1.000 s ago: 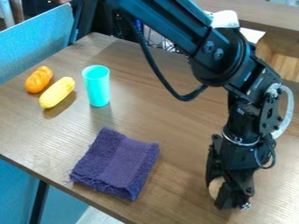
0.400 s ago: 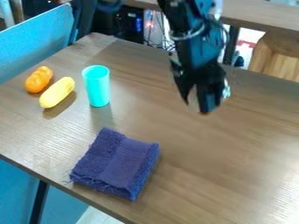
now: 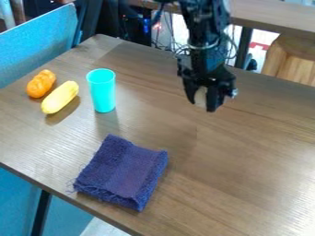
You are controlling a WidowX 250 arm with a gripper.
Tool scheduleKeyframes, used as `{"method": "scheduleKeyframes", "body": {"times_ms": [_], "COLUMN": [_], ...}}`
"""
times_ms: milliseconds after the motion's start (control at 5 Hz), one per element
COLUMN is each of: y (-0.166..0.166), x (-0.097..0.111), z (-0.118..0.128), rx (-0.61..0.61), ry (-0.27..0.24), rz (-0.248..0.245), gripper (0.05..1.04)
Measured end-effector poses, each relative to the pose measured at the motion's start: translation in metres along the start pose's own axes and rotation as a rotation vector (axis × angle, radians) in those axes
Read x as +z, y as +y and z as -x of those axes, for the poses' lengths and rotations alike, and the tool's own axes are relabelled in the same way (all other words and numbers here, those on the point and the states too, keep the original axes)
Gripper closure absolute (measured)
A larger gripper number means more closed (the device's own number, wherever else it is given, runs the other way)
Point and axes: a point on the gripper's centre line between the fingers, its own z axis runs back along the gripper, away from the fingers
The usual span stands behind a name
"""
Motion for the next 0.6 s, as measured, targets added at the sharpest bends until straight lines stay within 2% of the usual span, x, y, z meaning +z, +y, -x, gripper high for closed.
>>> {"method": "scheduleKeyframes", "body": {"times_ms": [200,400,600], "y": [0.016,0.025,0.050], "x": [-0.018,-0.028,-0.038], "z": [-0.014,-0.007,0.004], "rx": [0.040,0.060,0.129], "ry": [0.048,0.111,0.150], "rz": [-0.052,-0.090,-0.099], "gripper": [0.473,0.473,0.473]}}
